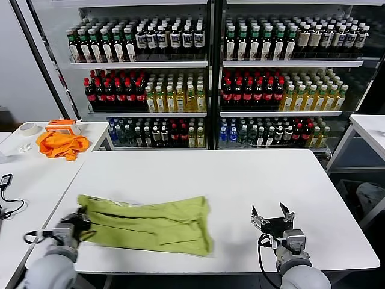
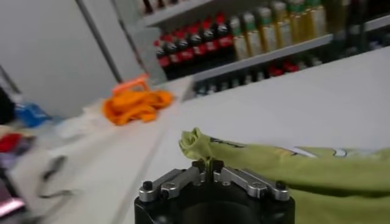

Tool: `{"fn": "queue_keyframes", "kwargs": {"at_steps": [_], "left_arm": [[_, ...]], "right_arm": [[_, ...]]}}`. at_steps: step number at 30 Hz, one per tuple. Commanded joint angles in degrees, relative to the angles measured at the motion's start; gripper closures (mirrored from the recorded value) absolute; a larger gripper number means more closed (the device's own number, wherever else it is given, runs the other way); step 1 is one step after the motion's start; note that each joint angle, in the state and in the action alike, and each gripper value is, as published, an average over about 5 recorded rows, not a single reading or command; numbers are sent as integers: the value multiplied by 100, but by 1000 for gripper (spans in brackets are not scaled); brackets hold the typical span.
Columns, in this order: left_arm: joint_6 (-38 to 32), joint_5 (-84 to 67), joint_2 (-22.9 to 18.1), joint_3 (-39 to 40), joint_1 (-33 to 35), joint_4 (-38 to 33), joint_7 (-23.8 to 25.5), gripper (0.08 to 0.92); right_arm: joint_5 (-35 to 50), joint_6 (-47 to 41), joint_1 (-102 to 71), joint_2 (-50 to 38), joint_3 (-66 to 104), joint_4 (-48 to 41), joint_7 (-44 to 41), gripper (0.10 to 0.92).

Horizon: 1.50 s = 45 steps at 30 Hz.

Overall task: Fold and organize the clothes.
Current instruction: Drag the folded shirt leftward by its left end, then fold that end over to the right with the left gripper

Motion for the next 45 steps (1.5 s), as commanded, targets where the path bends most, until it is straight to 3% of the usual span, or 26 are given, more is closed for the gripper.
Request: {"fn": "queue_keyframes", "kwargs": {"at_steps": [1, 7, 17, 25, 45], "left_arm": [[408, -939, 20, -126, 218, -1250, -183, 888], [333, -1497, -431, 869, -112, -1626, -64, 888], [247, -1496, -870, 1769, -727, -1287, 227, 888], [196, -1403, -1126, 2240, -1285, -805, 324, 888], [185, -1281, -1623, 2825, -1718, -141, 383, 888]], "right_arm": [[-20, -5, 11, -13, -3, -6, 5, 203], [-59, -13, -99, -51, 54, 19, 5, 203], [-96, -23, -207, -39, 133, 54, 23, 203], [-114, -22, -264, -36, 190, 62, 19, 203], [-168, -21, -256, 20, 180, 25, 19, 203]]}}
